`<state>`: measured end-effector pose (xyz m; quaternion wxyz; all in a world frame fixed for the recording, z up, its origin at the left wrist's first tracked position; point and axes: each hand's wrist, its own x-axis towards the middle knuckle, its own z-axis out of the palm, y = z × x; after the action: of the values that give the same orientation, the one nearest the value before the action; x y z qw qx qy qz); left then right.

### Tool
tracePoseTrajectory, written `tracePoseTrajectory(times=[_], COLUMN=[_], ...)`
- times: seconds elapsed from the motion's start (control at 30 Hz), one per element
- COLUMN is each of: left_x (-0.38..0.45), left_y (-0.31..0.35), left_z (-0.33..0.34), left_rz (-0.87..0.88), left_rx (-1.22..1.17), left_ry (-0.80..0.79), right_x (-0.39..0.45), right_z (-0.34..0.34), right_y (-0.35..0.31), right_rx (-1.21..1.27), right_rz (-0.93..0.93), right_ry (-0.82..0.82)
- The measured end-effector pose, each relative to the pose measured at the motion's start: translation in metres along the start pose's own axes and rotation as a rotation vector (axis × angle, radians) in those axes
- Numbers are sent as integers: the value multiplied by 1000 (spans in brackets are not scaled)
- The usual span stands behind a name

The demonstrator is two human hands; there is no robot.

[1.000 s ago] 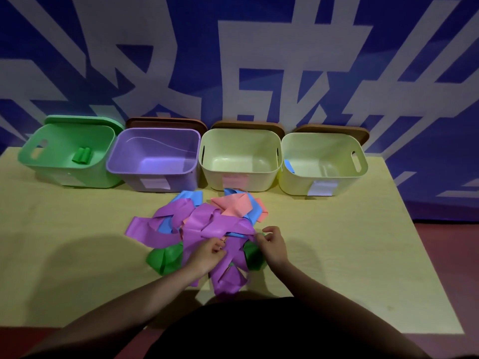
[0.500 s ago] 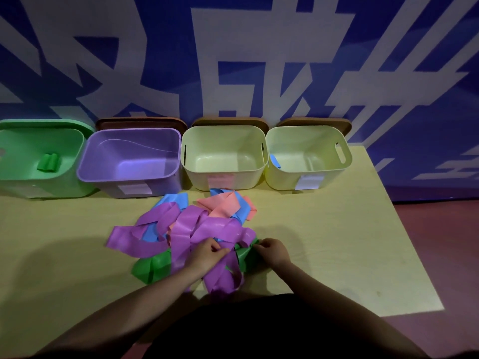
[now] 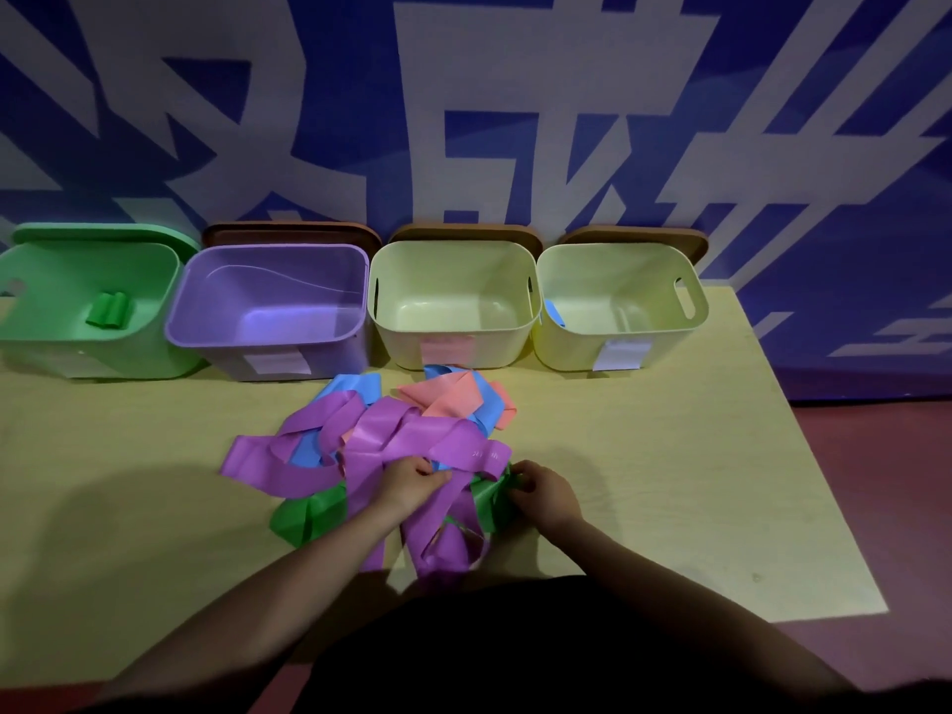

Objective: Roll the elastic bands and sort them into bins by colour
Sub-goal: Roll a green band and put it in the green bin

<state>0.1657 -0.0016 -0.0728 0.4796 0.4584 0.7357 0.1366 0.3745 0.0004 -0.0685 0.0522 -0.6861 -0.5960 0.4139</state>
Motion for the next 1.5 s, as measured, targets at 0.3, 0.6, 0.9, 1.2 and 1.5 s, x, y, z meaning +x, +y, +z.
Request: tracePoseTrajectory(times=[0.3,0.6,0.9,1.2,1.5], left_x=[-12,-29,-40,-122,-174], left_y=[3,0,35,114,143], left_z=[-13,-39,-81,-88,-133], left_rz=[-14,-93,-49,241,536], left_rx=[-199,-356,-311,-849,-884], left_ry=[29,245,349,152,411], right_x=[2,0,-17,-84,-115], right_z=[1,1,-83,-159,-152], right_y=[-1,-21,-97,-172,-220], right_rx=[223,729,1188,922,525], right_rz=[-8,62,-112,-598,-898], right_ry=[-8,75,1,-120,-169])
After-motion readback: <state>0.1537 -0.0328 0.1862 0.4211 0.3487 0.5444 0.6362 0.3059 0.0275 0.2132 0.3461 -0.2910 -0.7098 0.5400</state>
